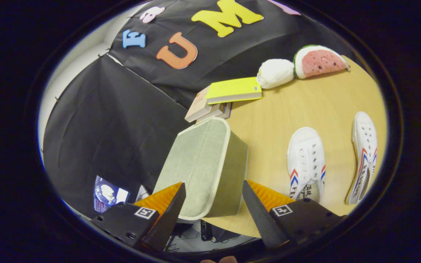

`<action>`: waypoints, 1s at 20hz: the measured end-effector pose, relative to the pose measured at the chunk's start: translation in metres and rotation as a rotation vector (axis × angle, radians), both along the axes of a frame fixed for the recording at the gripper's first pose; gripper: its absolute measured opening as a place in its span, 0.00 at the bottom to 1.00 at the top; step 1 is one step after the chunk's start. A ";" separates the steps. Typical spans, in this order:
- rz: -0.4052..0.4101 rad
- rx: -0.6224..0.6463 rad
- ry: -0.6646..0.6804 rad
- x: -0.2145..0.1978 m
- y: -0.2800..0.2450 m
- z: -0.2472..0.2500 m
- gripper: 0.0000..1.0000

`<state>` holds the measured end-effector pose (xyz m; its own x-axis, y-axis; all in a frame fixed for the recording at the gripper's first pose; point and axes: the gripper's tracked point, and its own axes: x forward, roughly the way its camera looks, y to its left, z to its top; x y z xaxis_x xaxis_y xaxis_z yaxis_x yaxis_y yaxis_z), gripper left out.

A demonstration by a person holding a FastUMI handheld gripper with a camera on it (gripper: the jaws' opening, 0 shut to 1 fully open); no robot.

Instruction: Open the storage box then place both shoes into the box .Put the left shoe in first, then the right shoe, with the right side of both shoes facing outward in a uniform manner.

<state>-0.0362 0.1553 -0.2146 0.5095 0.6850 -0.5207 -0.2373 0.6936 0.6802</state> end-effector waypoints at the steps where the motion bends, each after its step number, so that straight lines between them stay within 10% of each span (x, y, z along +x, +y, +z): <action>1: 0.019 0.016 0.019 -0.001 0.007 -0.003 0.99; 10: 0.063 0.214 0.208 0.007 0.041 -0.019 0.91; 20: 0.076 0.240 0.152 0.011 0.033 0.018 0.08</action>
